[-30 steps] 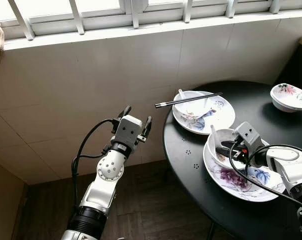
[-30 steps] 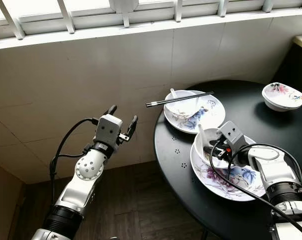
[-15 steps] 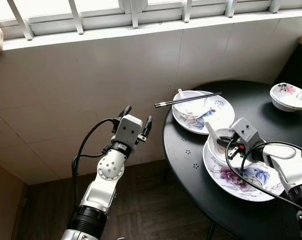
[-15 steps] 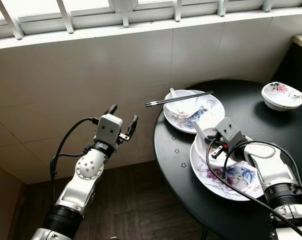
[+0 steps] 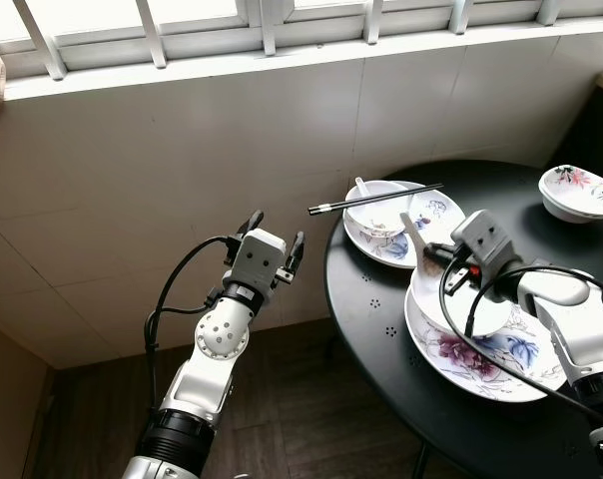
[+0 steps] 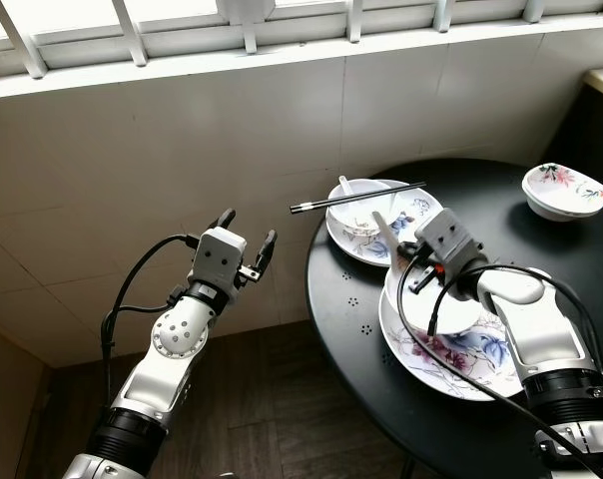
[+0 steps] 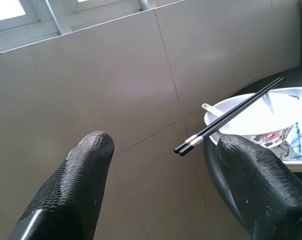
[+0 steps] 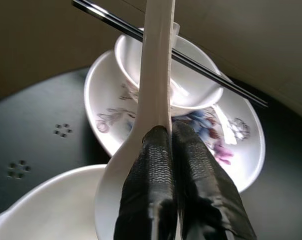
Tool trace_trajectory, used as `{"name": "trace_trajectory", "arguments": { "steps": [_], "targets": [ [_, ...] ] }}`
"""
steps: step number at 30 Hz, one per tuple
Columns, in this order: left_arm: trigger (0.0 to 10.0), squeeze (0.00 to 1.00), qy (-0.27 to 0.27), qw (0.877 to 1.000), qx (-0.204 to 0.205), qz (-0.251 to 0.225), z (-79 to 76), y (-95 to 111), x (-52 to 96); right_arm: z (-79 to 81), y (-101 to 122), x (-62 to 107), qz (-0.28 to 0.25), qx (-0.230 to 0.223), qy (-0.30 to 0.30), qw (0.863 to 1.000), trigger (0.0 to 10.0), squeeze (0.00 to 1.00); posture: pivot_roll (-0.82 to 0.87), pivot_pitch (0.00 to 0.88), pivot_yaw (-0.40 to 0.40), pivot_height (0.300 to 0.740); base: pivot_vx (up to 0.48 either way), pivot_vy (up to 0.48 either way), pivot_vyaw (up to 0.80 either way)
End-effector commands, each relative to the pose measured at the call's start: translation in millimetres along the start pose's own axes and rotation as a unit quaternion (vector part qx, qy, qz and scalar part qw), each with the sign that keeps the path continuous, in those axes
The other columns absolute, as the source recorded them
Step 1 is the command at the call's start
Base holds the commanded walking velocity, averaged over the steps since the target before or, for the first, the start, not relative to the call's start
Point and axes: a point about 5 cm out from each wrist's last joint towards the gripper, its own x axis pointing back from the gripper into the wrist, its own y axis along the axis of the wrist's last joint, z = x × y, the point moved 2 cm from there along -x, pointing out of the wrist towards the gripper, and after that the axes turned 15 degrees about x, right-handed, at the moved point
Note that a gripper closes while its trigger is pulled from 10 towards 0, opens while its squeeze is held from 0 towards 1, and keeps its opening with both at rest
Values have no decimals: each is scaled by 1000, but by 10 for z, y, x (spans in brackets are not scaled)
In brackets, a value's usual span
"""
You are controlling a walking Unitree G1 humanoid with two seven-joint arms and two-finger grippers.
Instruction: Kitchen organization
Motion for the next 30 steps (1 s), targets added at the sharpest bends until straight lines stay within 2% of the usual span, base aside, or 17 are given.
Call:
{"name": "trace_trajectory", "arguments": {
  "steps": [1,3,4,5,7,8,11,15,17,18,20,21,30],
  "targets": [
    [10000,0,0,1000,-4,3,-1,-10,-11,-207,0,37,15,13,-69,997,0,0,-191,0,28,740,0,0,0],
    [10000,0,0,1000,-4,3,0,-10,-11,-296,22,49,12,11,-106,994,0,0,-191,0,28,740,0,0,0],
    [10000,0,1,1000,-3,2,3,-10,-9,-386,59,68,4,7,-146,989,0,0,-191,0,28,740,0,0,0],
    [10000,0,1,1000,-3,2,4,-10,-9,-409,74,75,1,6,-157,988,0,0,-191,0,28,740,0,0,0],
    [10000,0,1,1000,-3,2,6,-12,-6,-438,216,100,-48,-11,-185,981,0,0,-194,0,30,740,0,0,0],
    [10000,0,1,1000,-4,2,10,-13,-4,-459,325,133,-83,-18,-210,974,0,0,-195,0,31,740,0,0,0],
    [10000,0,1,1000,-4,2,12,-12,-3,-465,348,141,-90,-19,-218,972,0,0,-195,0,31,740,0,0,0],
    [10000,0,3,1000,-5,1,31,-7,1,-310,559,151,-157,-64,-238,956,0,0,-197,0,35,740,0,0,0],
    [10000,0,6,1000,-3,4,41,-14,3,-227,612,146,-172,-82,-237,953,0,0,-195,0,37,740,0,0,0],
    [10000,0,8,1000,-1,6,53,-21,4,-148,661,143,-189,-100,-237,948,0,0,-194,0,37,740,0,0,0],
    [10000,0,8,1000,-1,6,56,-21,3,-108,672,134,-189,-99,-235,948,0,0,-193,0,38,740,0,0,0],
    [10000,0,8,1000,-2,6,60,-21,3,-52,688,123,-187,-96,-235,949,0,0,-192,0,39,740,0,0,788],
    [10000,0,21,1000,1,2,111,-3,15,74,782,124,-201,-79,-229,949,0,0,-192,0,41,740,0,0,797]
  ]
}}
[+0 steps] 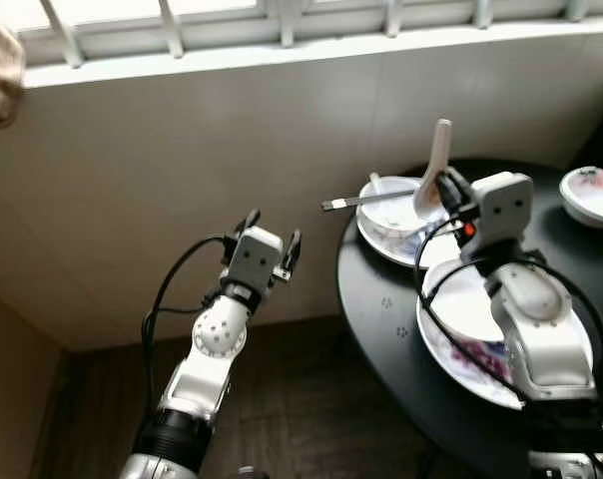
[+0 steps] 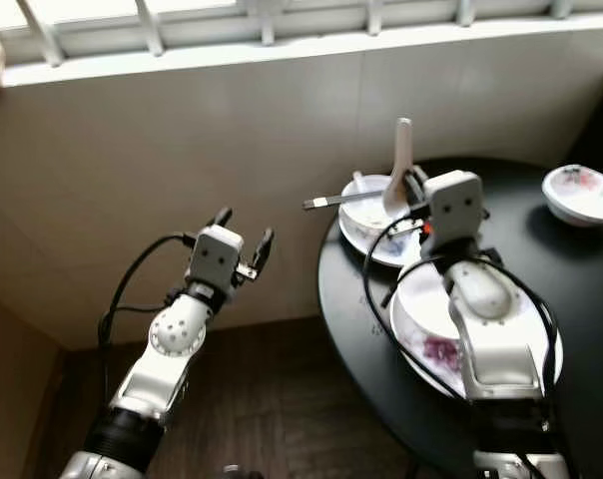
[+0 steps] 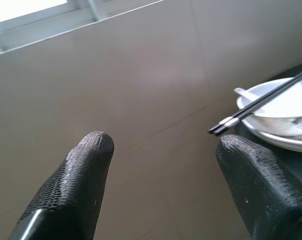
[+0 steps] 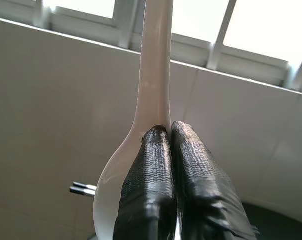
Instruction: Kitchen organization
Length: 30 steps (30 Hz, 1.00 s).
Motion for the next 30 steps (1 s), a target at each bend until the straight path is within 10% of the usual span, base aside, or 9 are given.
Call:
{"name": "trace_trajectory", "arguments": {
  "steps": [1,30],
  "targets": [
    [10000,0,10,1000,6,2,33,-6,6,-8,53,10,-11,7,-4,1000,0,0,-192,0,41,740,0,0,800],
    [10000,0,31,999,-4,-13,145,32,20,218,73,10,-26,5,25,999,0,0,-176,0,35,740,0,0,800]
  ]
}}
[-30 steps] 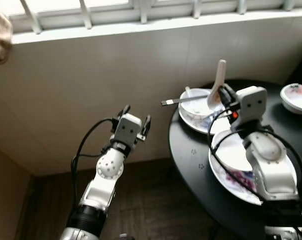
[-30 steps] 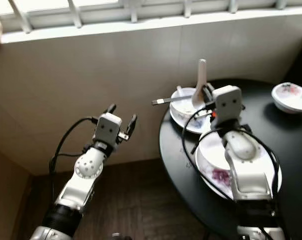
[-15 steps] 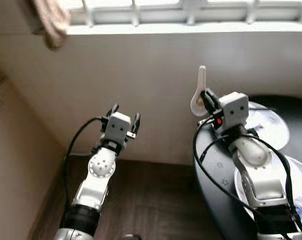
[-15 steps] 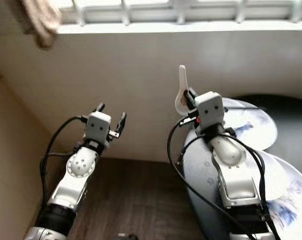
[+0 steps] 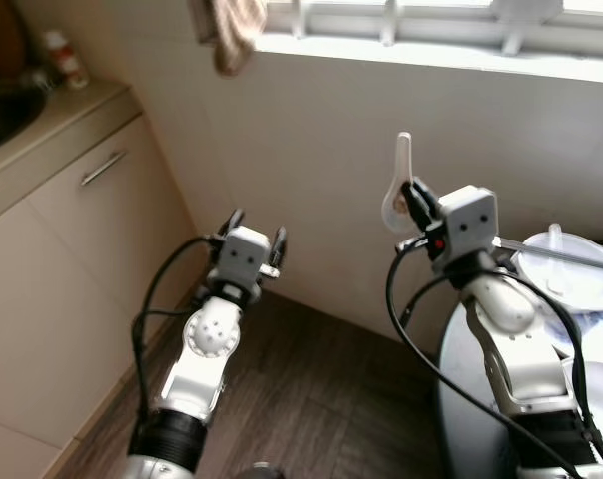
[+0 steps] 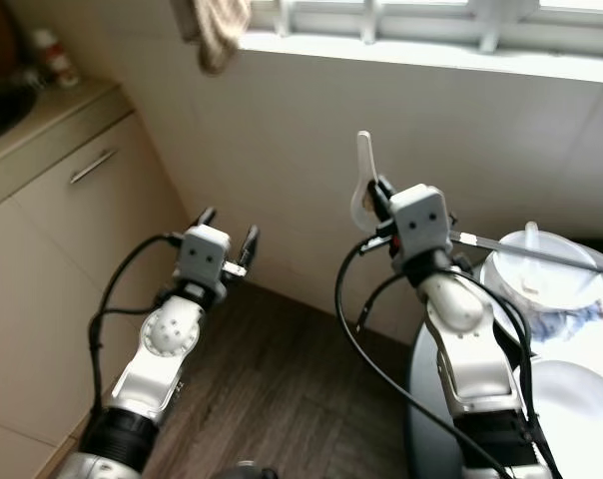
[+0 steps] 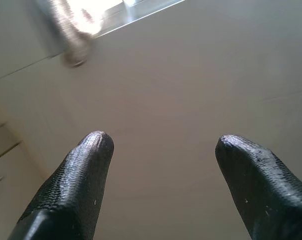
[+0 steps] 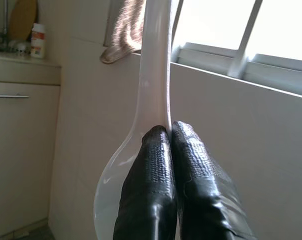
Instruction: Kitchen organization
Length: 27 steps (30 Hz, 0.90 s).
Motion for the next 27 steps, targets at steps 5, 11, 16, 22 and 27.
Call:
{"name": "trace_trajectory", "arguments": {
  "steps": [5,11,16,22,27],
  "targets": [
    [10000,0,12,1000,0,10,103,-8,21,66,58,-44,-13,-1,7,1000,0,0,-176,0,36,740,0,164,800],
    [10000,0,7,1000,5,7,89,-2,13,65,59,-54,-13,-3,5,1000,0,0,-179,0,37,740,0,377,800],
    [10000,0,6,1000,9,2,94,13,11,62,53,-60,-11,-7,1,1000,0,0,-180,0,40,740,0,306,800],
    [10000,0,1,1000,2,-11,78,51,12,49,48,-60,-10,-9,-2,1000,0,0,-181,0,41,740,0,0,800],
    [10000,0,-1,1000,1,-13,78,57,9,52,49,-66,-11,-10,-3,1000,0,0,-181,0,41,740,0,0,800]
  ]
}}
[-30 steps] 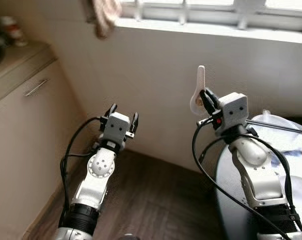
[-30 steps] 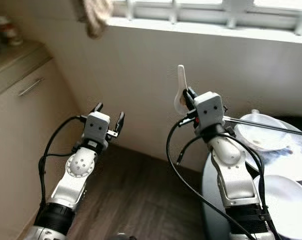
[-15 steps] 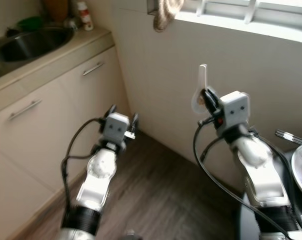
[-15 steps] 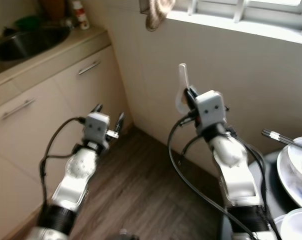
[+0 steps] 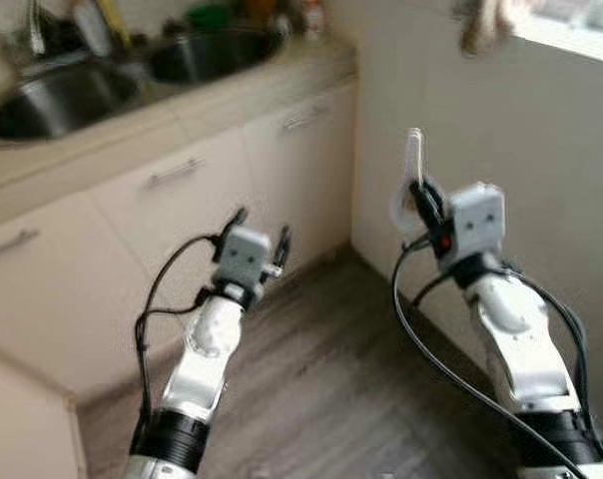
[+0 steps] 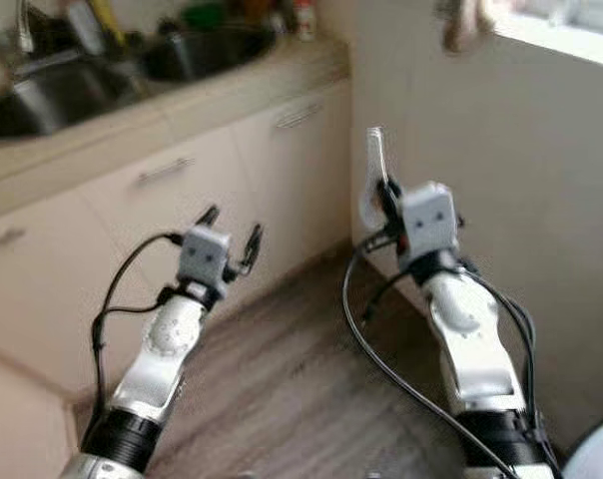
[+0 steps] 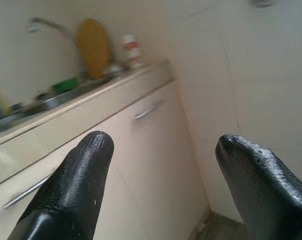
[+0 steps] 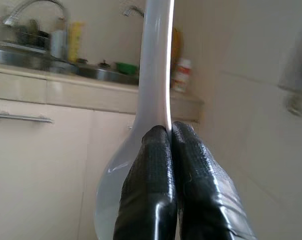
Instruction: Kitchen organization
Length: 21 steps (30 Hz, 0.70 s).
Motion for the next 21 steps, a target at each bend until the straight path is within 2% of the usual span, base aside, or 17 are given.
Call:
{"name": "trace_trajectory", "arguments": {
  "steps": [1,4,8,15,21],
  "targets": [
    [10000,0,6,1000,-5,-8,67,39,6,46,76,-35,-15,-2,7,1000,0,0,-181,0,41,740,0,0,800],
    [10000,0,10,1000,2,-20,85,74,1,48,78,-40,-17,-1,7,1000,0,0,-180,0,42,740,0,0,800],
    [10000,0,20,999,5,-37,114,144,-13,49,84,-41,-20,-1,7,1000,0,0,-180,0,42,740,304,0,800],
    [10000,0,33,997,8,-67,163,278,-43,-6,151,-64,-38,10,-9,999,0,0,-177,0,40,740,326,0,800],
    [10000,0,34,996,8,-77,165,326,-64,-91,228,-86,-57,25,-37,997,0,0,-178,0,41,740,480,0,800]
  ]
}}
